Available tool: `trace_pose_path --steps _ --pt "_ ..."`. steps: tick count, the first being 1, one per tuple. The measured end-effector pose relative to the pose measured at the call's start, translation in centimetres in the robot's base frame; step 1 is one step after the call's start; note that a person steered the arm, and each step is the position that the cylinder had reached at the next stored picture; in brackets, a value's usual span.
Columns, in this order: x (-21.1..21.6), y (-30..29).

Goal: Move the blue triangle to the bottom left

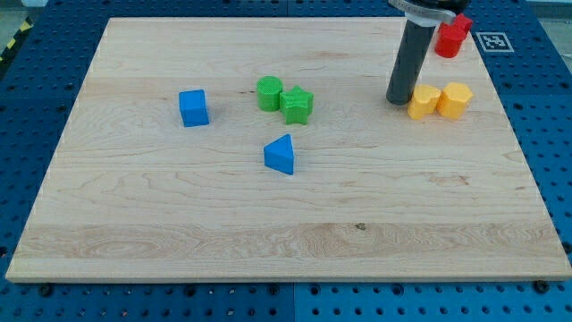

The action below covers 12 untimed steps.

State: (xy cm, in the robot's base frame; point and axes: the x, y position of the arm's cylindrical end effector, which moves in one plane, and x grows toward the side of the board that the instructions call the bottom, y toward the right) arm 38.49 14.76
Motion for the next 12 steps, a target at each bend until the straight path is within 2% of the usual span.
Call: trace_pose_path --steps 3,4,5,6,7,9,12 --pt "10.4 -1.2" --pt "11.5 -1.2" --pt "11.5 -1.2" --pt "11.5 -4.7" --pt "10.0 -10.5" --pt "5.9 -15.9" --pt "6.3 -15.7"
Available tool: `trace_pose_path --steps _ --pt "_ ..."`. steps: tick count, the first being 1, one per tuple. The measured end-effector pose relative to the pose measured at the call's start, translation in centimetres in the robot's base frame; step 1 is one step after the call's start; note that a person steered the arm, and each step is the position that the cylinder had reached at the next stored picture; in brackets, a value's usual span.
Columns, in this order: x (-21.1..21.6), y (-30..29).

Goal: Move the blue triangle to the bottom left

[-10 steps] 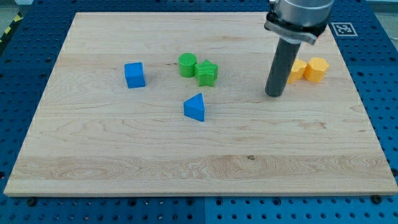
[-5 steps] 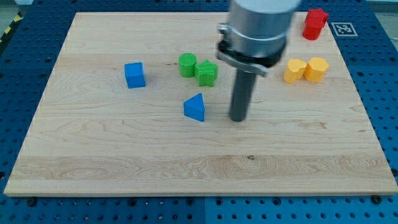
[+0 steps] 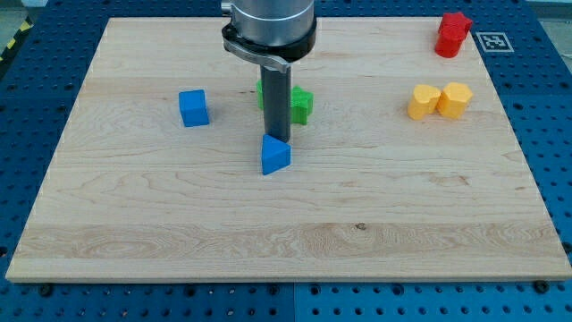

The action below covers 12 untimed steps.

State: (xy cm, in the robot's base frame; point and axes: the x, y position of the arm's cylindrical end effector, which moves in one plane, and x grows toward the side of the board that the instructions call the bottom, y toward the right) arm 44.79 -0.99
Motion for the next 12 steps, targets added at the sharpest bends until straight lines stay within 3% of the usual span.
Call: trace_pose_path --steps 1,3,7,10,12 --pt "1.4 1.0" --pt "2.2 -4.2" --pt "11.8 -3.5" --pt "14.1 -3.3" --pt "14.1 -6.6"
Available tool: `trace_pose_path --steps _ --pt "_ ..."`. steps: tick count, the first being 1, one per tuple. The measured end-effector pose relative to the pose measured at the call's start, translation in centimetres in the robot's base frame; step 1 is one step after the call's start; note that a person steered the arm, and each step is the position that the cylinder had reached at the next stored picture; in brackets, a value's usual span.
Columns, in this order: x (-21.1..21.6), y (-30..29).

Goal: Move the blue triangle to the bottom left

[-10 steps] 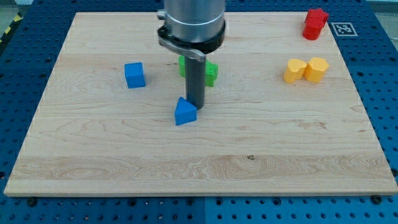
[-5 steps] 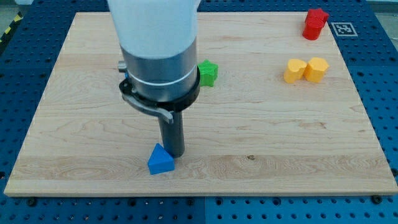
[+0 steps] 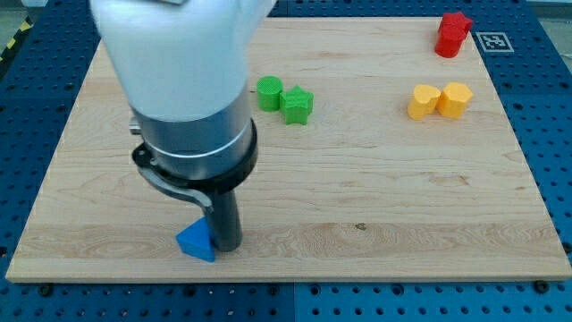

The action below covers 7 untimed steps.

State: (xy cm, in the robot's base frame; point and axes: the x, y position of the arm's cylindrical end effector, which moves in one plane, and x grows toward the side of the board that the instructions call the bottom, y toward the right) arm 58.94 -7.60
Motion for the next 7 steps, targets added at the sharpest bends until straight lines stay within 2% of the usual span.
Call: trace_pose_path --steps 4,5,7 --pt "0.0 -9.7" --pt "0.0 -10.1" --pt "-1.2 0.1"
